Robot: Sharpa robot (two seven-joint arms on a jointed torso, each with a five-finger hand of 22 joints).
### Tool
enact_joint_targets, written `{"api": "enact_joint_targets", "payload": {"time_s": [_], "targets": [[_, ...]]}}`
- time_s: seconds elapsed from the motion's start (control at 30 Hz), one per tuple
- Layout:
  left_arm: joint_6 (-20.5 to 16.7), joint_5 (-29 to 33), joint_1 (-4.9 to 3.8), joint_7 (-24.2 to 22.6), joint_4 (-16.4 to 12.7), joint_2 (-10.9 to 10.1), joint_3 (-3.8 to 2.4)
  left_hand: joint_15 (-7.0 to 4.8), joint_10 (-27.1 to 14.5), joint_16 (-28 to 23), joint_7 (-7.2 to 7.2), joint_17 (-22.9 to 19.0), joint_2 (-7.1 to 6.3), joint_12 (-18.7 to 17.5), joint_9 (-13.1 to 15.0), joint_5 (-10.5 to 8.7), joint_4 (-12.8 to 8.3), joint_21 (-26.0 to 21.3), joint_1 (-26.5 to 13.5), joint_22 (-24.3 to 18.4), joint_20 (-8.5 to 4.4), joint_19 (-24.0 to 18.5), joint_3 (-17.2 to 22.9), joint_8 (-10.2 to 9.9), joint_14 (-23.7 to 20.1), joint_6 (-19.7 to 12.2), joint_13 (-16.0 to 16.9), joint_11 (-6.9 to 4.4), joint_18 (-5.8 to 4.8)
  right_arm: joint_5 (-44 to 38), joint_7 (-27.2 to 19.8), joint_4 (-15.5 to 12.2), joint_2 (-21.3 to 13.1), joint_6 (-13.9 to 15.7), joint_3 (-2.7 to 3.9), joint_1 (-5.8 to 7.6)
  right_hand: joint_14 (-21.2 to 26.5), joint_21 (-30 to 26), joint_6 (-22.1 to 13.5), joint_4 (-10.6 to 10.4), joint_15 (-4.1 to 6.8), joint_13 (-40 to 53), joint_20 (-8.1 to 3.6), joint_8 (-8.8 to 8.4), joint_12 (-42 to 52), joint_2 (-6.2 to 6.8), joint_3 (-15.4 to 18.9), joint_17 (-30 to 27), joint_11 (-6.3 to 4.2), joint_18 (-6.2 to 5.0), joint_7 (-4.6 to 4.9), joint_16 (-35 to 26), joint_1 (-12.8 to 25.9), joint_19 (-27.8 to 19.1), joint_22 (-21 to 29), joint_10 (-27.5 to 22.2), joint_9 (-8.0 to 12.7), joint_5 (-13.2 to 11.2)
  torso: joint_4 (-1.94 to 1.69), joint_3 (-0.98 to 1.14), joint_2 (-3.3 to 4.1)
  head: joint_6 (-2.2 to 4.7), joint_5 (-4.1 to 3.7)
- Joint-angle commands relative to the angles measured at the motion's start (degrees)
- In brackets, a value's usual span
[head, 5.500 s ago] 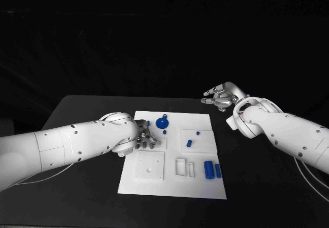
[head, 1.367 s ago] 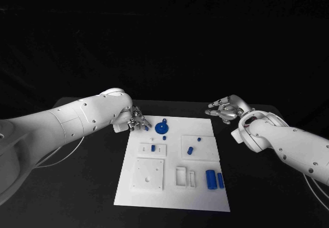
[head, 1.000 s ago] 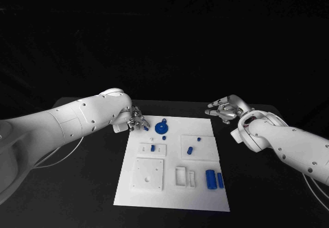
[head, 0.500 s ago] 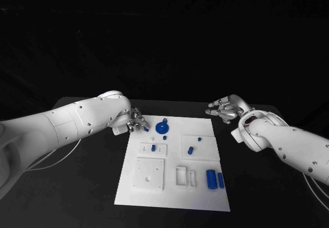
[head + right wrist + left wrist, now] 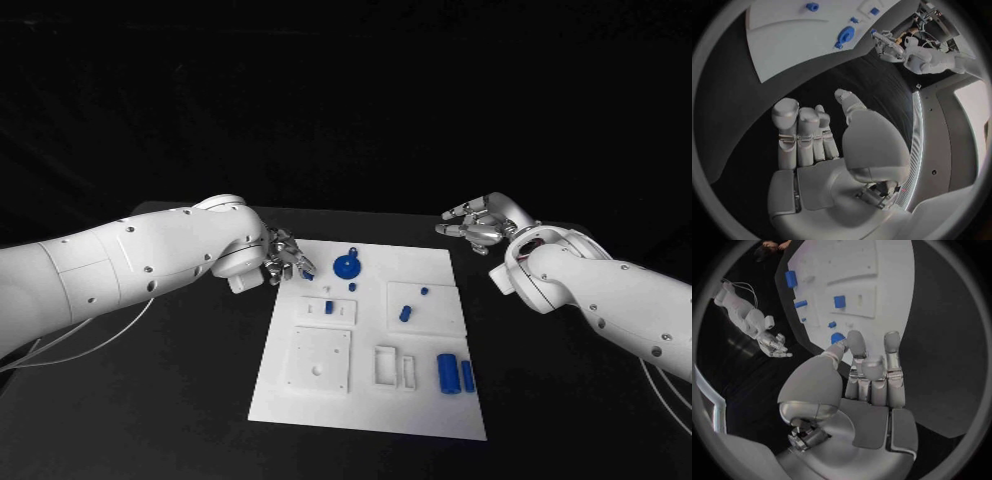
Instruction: Assemble the parts on the task board
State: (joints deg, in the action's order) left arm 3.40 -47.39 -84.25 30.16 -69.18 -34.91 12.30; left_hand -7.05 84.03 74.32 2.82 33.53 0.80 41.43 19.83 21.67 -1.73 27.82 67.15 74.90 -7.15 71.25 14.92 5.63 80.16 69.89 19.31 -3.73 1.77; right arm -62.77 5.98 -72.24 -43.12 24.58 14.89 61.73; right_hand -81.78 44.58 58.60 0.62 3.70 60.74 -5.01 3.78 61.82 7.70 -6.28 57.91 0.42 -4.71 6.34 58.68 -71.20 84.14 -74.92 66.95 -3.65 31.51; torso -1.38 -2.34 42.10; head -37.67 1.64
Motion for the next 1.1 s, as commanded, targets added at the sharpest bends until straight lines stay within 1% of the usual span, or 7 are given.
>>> {"api": "enact_joint_targets", "payload": {"time_s": [0.03, 0.2, 0.3, 0.43, 0.7, 0.97, 1.1], "targets": [[-5.03, 0.33, -0.17, 0.58, -3.14, -1.42, 0.17, -0.35, 2.73, -0.05, -4.36, 0.28, -0.63, -0.17, 13.93, 0.36, -4.17, 0.12, -0.03, 1.17, 0.08, 0.21, 4.58, 0.1, 0.18, 6.32, 0.11, -1.6, 0.22, 0.09, -0.36, -0.15, -0.05, -0.1, 0.03, -0.1, 0.14, -0.37, -0.34, -0.31, 0.0, -0.05, 0.26, -0.23, -0.18, 0.09, 0.05, -0.01, 0.01, -1.16, 0.07, -0.21, 0.47, 2.51, -5.35, -0.36, 0.09, 0.18, -0.33, 0.05, -0.59, -0.39, 0.1], [-7.55, -0.92, -0.17, 0.6, -7.18, -3.47, 0.53, -0.53, 2.74, 0.03, -4.9, 1.42, -1.3, 0.11, 16.07, 1.16, -3.93, 0.38, -0.07, 1.17, 0.24, 0.43, 4.64, 0.58, 0.71, 7.64, 0.32, -1.94, 0.48, 0.08, -0.38, -0.4, -0.18, -0.15, 0.03, -0.35, 0.15, -0.42, -0.38, -0.31, 0.0, -0.06, 0.26, -0.24, -0.2, 0.08, 0.04, -0.02, 0.01, -1.16, 0.07, -0.23, 0.47, 2.5, -5.34, -0.39, 0.1, 0.3, -0.45, 0.08, -0.85, -0.73, 0.09], [-9.05, -2.68, -0.15, 1.11, -9.44, -4.63, 1.15, -0.48, 2.72, -0.1, -5.03, 1.93, -1.43, 0.38, 18.04, 1.3, -3.8, 0.59, -0.13, 1.18, 0.45, 0.45, 4.79, 0.45, 0.86, 7.9, 0.34, -1.9, 0.69, 0.09, -0.39, -0.61, -0.3, -0.17, 0.03, -0.55, 0.15, -0.42, -0.35, -0.29, 0.0, -0.08, 0.26, -0.23, -0.22, 0.08, 0.03, -0.02, 0.01, -1.16, 0.07, -0.23, 0.47, 2.5, -5.34, -0.41, 0.09, 0.41, -0.43, 0.15, -0.85, -0.74, 0.15], [-10.53, -4.61, -0.01, 1.75, -10.88, -5.23, 1.43, -0.47, 2.75, -0.17, -5.01, 1.9, -1.39, 0.62, 18.36, 1.46, -3.87, 0.62, -0.07, 1.17, 0.53, 0.44, 4.88, 0.46, 0.87, 8.08, 0.4, -1.69, 0.8, 0.19, -0.41, -0.71, -0.39, -0.17, 0.03, -0.69, 0.15, -0.42, -0.35, -0.29, 0.0, -0.09, 0.26, -0.23, -0.23, 0.08, 0.03, -0.01, 0.02, -1.16, 0.07, -0.23, 0.47, 2.51, -5.34, -0.41, 0.09, 0.43, -0.47, 0.18, -0.82, -0.82, 0.27], [-12.15, -7.39, 1.17, 2.65, -12.08, -5.02, 1.59, -0.35, 2.75, 0.16, -5.08, 2.62, -1.33, 1.12, 18.87, 1.6, -3.91, 0.82, -0.32, 1.2, 0.85, 0.53, 5.17, 0.45, 1.2, 8.42, 0.35, -1.64, 1.07, 0.22, -0.39, -1.1, -0.53, -0.21, 0.03, -0.82, 0.15, -0.41, -0.35, -0.29, 0.0, -0.07, 0.25, -0.23, -0.21, 0.09, 0.03, -0.02, 0.01, -1.16, 0.07, -0.23, 0.52, 2.52, -5.34, -0.4, 0.09, 0.55, -0.36, 0.1, -0.64, -0.79, 0.34], [-11.55, -8.51, 2.37, 3.31, -12.42, -4.35, 1.61, -0.31, 2.75, 0.26, -5.1, 2.91, -1.3, 1.4, 19.04, 1.57, -3.94, 0.9, -0.5, 1.19, 1.09, 0.48, 5.21, 0.38, 1.25, 8.55, 0.21, -1.63, 1.26, 0.23, -0.32, -1.75, -0.72, -0.35, 0.03, -0.94, 0.15, -0.41, -0.35, -0.29, 0.0, -0.07, 0.25, -0.23, -0.21, 0.09, 0.03, -0.02, 0.01, -1.16, 0.07, -0.23, 0.52, 2.52, -5.34, -0.4, 0.09, 0.55, -0.45, 0.11, -0.67, -1.05, 0.16], [-11.02, -8.99, 2.96, 3.6, -12.3, -4.0, 1.61, -0.2, 2.74, 0.24, -5.09, 3.02, -1.27, 1.7, 19.32, 1.6, -4.14, 1.07, -0.67, 1.19, 1.47, 0.39, 5.27, 0.16, 1.25, 8.65, -0.27, -1.57, 1.65, 0.23, -0.35, -1.93, -0.77, -0.32, 0.03, -0.98, 0.15, -0.41, -0.35, -0.29, 0.0, -0.07, 0.25, -0.23, -0.21, 0.09, 0.03, -0.02, 0.01, -1.16, 0.07, -0.23, 0.52, 2.52, -5.34, -0.4, 0.09, 0.55, -0.42, 0.08, -0.65, -1.22, 0.15]]}}
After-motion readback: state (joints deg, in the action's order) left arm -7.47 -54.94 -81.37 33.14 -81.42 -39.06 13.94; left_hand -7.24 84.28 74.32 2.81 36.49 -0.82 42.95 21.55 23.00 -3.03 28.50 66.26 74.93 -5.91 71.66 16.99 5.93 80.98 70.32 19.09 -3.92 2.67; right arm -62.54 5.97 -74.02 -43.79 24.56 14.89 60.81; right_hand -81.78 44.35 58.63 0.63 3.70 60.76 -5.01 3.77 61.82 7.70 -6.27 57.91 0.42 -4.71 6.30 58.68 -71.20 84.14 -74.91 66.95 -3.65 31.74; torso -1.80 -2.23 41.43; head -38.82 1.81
